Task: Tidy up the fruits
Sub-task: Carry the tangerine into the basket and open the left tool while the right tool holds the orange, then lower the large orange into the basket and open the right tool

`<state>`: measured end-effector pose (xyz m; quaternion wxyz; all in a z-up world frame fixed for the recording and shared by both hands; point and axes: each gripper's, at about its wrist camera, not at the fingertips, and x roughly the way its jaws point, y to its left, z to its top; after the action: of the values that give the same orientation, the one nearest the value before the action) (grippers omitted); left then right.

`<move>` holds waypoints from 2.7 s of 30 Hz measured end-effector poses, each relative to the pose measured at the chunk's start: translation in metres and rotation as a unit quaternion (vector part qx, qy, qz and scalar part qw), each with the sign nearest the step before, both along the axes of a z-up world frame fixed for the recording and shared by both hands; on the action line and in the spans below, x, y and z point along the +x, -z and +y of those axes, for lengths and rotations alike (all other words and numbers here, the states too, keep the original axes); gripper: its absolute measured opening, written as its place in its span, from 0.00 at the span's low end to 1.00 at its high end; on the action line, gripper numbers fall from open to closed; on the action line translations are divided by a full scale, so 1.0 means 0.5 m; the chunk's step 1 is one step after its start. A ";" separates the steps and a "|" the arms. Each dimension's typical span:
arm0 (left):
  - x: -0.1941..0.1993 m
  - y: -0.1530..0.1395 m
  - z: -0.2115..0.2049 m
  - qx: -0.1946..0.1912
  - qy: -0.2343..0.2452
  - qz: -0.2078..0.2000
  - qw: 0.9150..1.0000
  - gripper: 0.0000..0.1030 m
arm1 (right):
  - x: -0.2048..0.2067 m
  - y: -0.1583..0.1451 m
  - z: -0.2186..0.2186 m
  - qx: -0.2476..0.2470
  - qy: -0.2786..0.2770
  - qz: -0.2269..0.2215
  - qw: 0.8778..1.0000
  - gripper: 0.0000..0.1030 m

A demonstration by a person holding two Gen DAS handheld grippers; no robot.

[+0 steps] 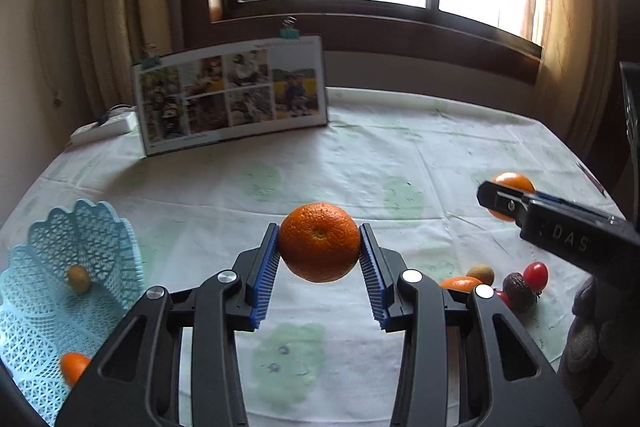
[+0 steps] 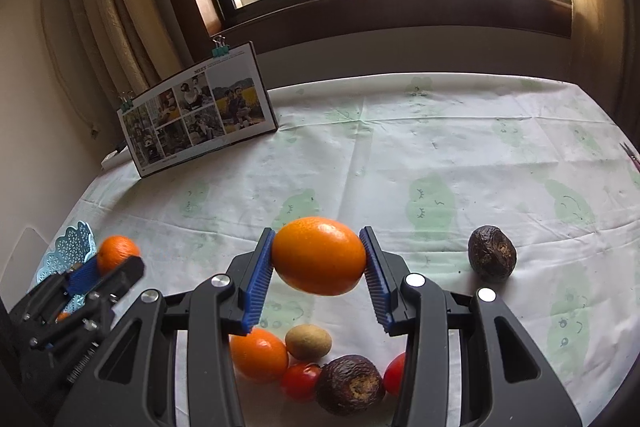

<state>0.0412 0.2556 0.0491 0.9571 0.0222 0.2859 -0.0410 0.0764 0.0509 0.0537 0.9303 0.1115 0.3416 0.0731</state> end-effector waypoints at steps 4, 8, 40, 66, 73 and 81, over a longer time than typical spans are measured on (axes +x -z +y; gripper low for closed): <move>-0.025 -0.019 0.050 -0.010 -0.042 -0.009 0.999 0.40 | -0.004 0.001 0.012 -0.001 -0.010 0.000 1.000 0.42; -0.052 -0.031 0.099 -0.008 -0.079 -0.021 0.997 0.40 | -0.005 0.004 0.017 -0.001 -0.014 0.001 1.000 0.42; -0.163 -0.012 0.309 0.024 -0.266 -0.071 0.961 0.94 | -0.066 -0.035 0.156 0.013 -0.109 -0.027 0.994 0.42; -0.233 0.002 0.438 0.019 -0.345 -0.069 0.936 0.96 | -0.125 -0.053 0.534 0.008 -0.309 -0.013 0.951 0.43; -0.230 0.004 0.448 0.013 -0.347 -0.063 0.936 0.97 | -0.122 -0.051 0.531 0.015 -0.302 -0.016 0.953 0.44; -0.218 -0.009 0.414 0.017 -0.329 -0.067 0.942 0.97 | -0.101 -0.046 0.447 0.027 -0.239 -0.017 0.971 0.55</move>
<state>-0.0678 0.4626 0.0537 0.9336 -0.0537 0.2131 0.2829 0.0260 0.2743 0.0766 0.8883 0.0510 0.3402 0.3044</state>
